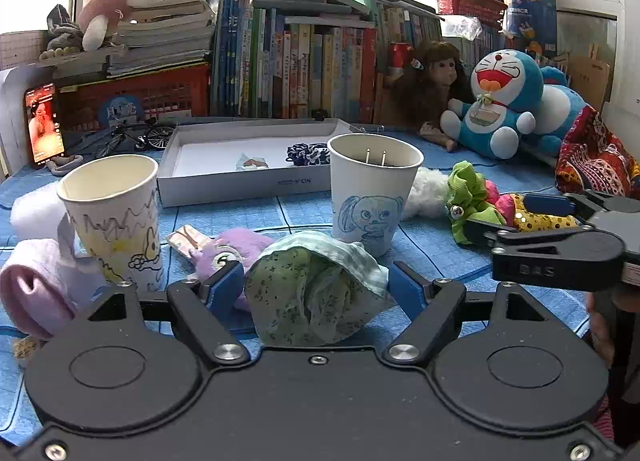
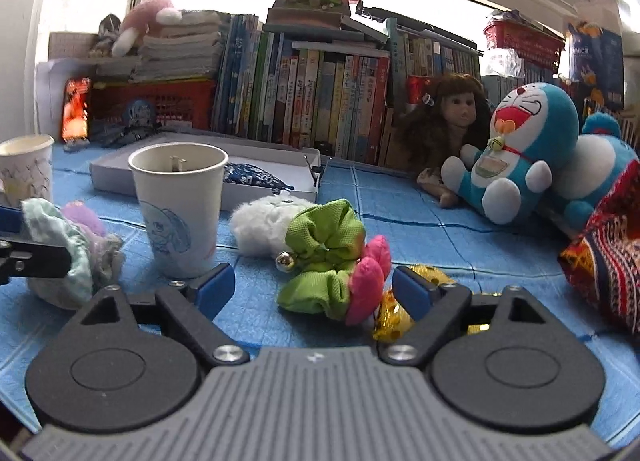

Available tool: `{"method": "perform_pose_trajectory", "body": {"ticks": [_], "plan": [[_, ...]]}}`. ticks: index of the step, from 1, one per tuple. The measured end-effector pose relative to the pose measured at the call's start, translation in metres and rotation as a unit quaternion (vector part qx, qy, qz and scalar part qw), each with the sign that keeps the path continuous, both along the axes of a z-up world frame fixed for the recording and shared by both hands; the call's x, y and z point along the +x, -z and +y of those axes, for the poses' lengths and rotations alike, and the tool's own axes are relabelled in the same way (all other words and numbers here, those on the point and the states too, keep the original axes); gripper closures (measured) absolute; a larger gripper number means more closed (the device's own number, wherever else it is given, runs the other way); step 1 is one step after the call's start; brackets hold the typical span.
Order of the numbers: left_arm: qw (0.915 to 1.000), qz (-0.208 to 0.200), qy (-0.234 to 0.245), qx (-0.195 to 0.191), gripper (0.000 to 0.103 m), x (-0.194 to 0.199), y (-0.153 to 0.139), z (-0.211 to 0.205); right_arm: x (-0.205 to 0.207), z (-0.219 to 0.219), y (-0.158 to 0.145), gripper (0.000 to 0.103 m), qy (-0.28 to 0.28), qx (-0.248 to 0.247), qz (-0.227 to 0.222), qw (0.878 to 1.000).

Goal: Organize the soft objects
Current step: 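Grasp the mint-green cloth bag with left tool while right tool grasps green scrunchie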

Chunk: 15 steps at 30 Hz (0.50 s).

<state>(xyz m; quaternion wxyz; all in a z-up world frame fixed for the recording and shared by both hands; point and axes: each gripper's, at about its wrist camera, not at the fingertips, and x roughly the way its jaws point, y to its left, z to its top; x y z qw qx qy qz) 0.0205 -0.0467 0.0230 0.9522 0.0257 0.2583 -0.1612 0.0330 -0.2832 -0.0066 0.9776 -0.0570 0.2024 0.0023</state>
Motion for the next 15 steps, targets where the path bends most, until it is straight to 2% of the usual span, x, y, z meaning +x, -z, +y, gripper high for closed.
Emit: {"method": "perform_pose_trajectory", "body": {"ticks": [4,15], "plan": [[1.0,0.005,0.007,-0.004,0.028,0.0,0.002,-0.005,0.011,-0.001,0.004,0.017,0.005,-0.002,0.012,1.0],[0.999,0.029,0.032,-0.008,0.034,0.008,0.011,-0.019,0.025,-0.001,0.012,0.02,0.013,-0.016,0.027,0.999]]}}
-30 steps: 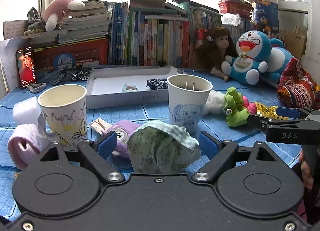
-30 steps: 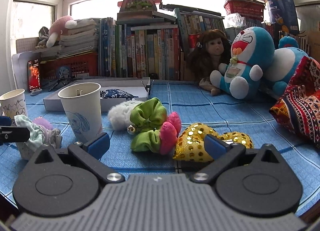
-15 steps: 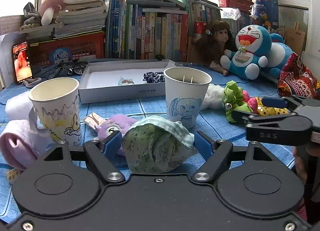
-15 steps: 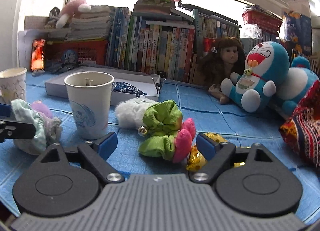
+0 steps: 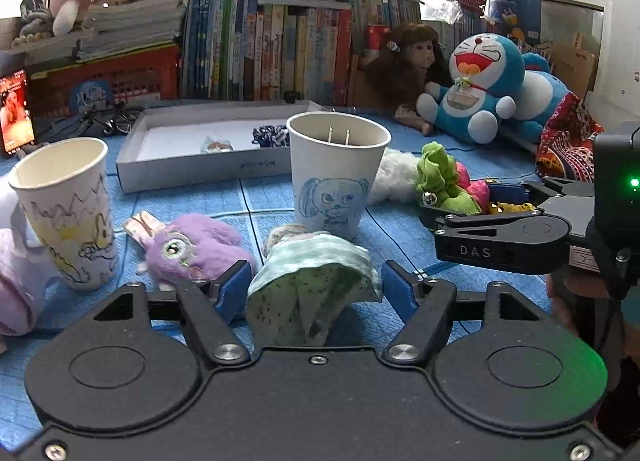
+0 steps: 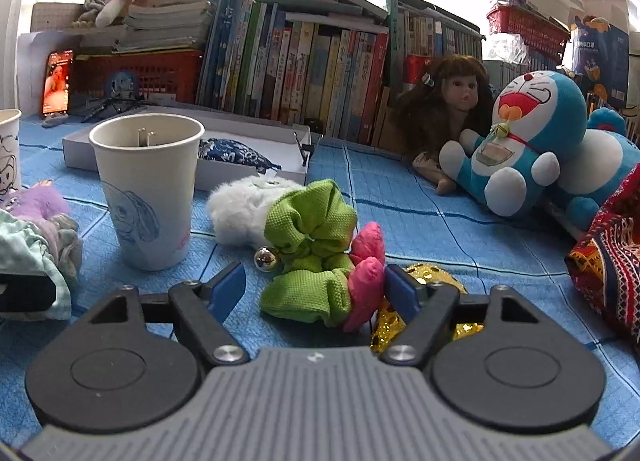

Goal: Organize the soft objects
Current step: 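Grasp the mint-green cloth bag with left tool while right tool grasps green scrunchie, then carry the green cloth bag and scrunchie in both tools to the white tray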

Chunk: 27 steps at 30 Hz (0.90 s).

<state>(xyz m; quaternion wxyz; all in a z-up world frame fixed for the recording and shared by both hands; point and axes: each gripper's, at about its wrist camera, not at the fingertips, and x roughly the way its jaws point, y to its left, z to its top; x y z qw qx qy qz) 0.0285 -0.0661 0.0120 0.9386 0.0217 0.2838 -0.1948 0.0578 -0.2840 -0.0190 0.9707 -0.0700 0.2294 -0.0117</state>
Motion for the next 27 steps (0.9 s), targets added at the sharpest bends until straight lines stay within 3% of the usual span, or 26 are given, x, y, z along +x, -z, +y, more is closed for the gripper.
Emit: {"method": "perform_pose_trajectory", "body": {"ticks": [9,10,13,15,18,23,25,27], "plan": [[0.9993,0.036,0.005,0.003,0.036,0.011,0.017,-0.008,0.009,0.001,0.003,0.023,-0.001,-0.004,0.007,1.0],[0.9994,0.035,0.004,0.004,0.037,0.011,0.018,-0.008,0.009,0.0,0.003,0.026,-0.001,-0.003,0.008,1.0],[0.9995,0.031,0.003,0.003,0.062,0.009,0.015,-0.008,0.009,-0.001,0.001,0.038,0.003,-0.001,0.006,1.0],[0.9995,0.032,-0.002,-0.002,0.069,0.009,0.012,-0.006,0.005,-0.002,-0.001,0.046,0.004,0.004,0.001,1.0],[0.9999,0.011,-0.008,0.008,0.072,0.004,0.003,-0.005,-0.001,-0.005,-0.007,0.057,0.006,0.016,-0.009,1.0],[0.9994,-0.028,-0.006,0.022,0.073,-0.001,-0.021,-0.002,-0.006,-0.014,-0.023,0.063,0.013,0.045,-0.028,0.999],[0.9991,-0.035,-0.003,0.024,0.073,0.0,-0.031,0.0,-0.008,-0.017,-0.03,0.076,0.017,0.055,-0.037,0.998],[0.9992,-0.035,0.0,0.02,0.073,0.004,-0.043,0.005,-0.008,-0.02,-0.038,0.077,0.019,0.065,-0.039,0.997]]}}
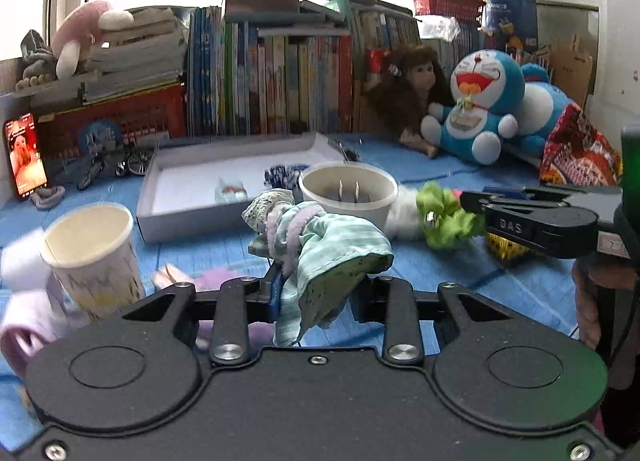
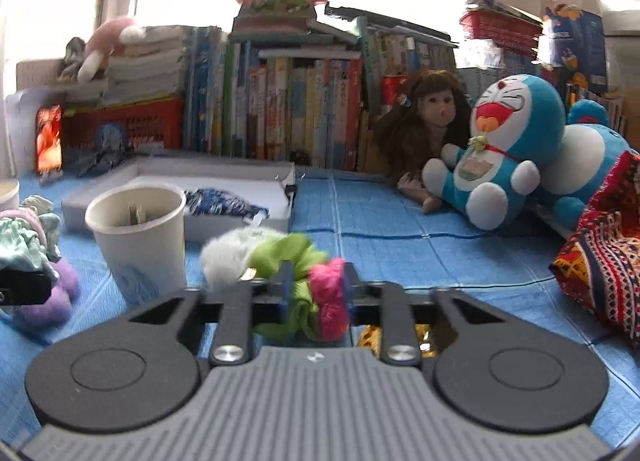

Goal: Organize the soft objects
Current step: 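Carry the green cloth bag and scrunchie in both tools to the white tray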

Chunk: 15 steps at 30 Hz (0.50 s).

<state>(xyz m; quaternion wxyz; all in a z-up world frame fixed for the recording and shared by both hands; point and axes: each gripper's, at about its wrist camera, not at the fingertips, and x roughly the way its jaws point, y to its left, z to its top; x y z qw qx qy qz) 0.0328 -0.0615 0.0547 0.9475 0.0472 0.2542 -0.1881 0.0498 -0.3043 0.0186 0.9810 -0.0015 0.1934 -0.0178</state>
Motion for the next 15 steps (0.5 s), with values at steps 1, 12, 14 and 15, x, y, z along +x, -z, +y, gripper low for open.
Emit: {"method": "perform_pose_trajectory", "body": {"ticks": [1,12,14,15], "plan": [[1.0,0.001,-0.002,-0.003,0.073,0.003,-0.006,0.003,0.001,-0.001,-0.002,0.084,-0.003,0.002,0.001,1.0],[0.9988,-0.015,-0.042,-0.022,0.073,0.027,-0.041,0.038,0.002,-0.008,0.002,0.061,0.0,0.018,0.023,1.0],[0.9985,-0.011,-0.046,-0.026,0.073,0.029,-0.04,0.042,0.002,-0.007,0.008,0.057,0.0,0.007,0.033,0.999],[0.9985,-0.009,-0.047,-0.027,0.073,0.03,-0.039,0.043,0.003,-0.007,0.012,0.056,0.0,0.002,0.038,0.999]]}}
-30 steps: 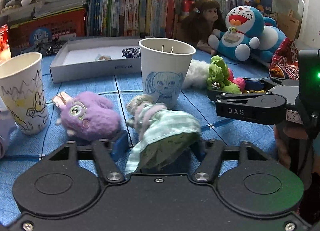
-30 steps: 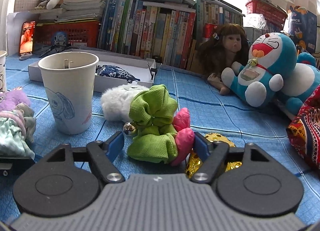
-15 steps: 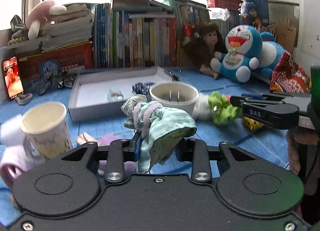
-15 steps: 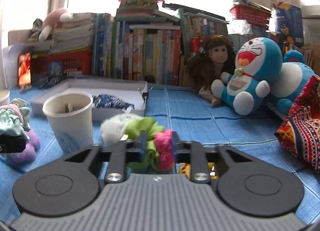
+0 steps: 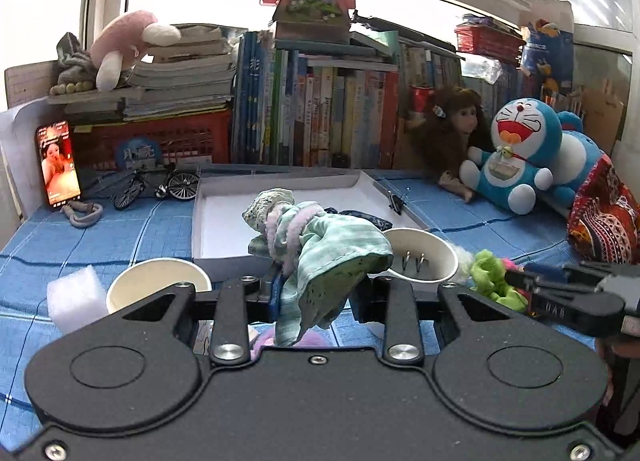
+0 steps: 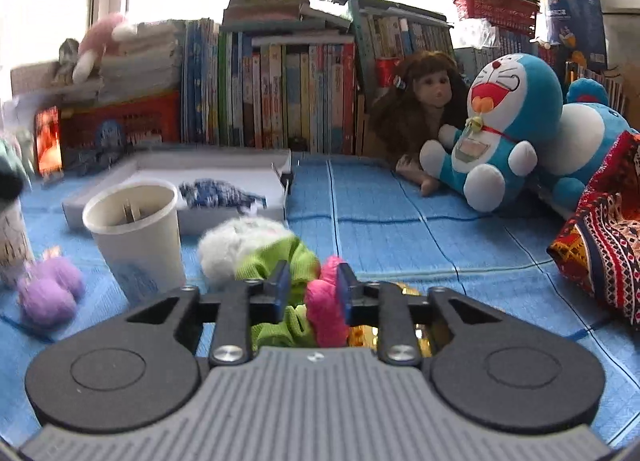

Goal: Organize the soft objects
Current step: 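Carry the green cloth bag and scrunchie in both tools to the white tray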

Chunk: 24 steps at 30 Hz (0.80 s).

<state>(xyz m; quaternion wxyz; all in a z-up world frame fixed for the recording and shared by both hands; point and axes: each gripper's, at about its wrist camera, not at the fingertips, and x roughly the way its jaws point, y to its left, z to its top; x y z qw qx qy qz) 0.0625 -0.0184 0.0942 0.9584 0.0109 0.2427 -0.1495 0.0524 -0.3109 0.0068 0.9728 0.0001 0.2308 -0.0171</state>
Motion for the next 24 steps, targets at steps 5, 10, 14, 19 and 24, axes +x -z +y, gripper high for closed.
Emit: {"method": "perform_pose_trajectory", "body": {"ticks": [5,10,14,19,24], "plan": [[0.9999,0.01,-0.003,-0.003,0.073,0.004,0.004,0.005,0.007,0.001,0.015,0.057,0.002,-0.01,0.023,1.0],[1.0,0.007,-0.004,-0.004,0.073,0.009,-0.001,0.008,0.008,-0.003,0.013,0.079,0.01,0.009,0.019,1.0],[1.0,0.0,-0.009,0.001,0.073,0.019,-0.011,0.013,0.005,-0.007,-0.003,0.08,0.011,0.022,-0.003,1.0],[1.0,0.002,-0.009,0.002,0.073,0.046,-0.028,0.019,0.018,-0.012,-0.033,0.08,0.005,0.046,-0.028,0.999],[0.9988,0.049,-0.002,-0.003,0.073,0.092,-0.038,0.02,0.054,-0.014,-0.06,0.08,-0.01,0.073,-0.025,0.997]]}}
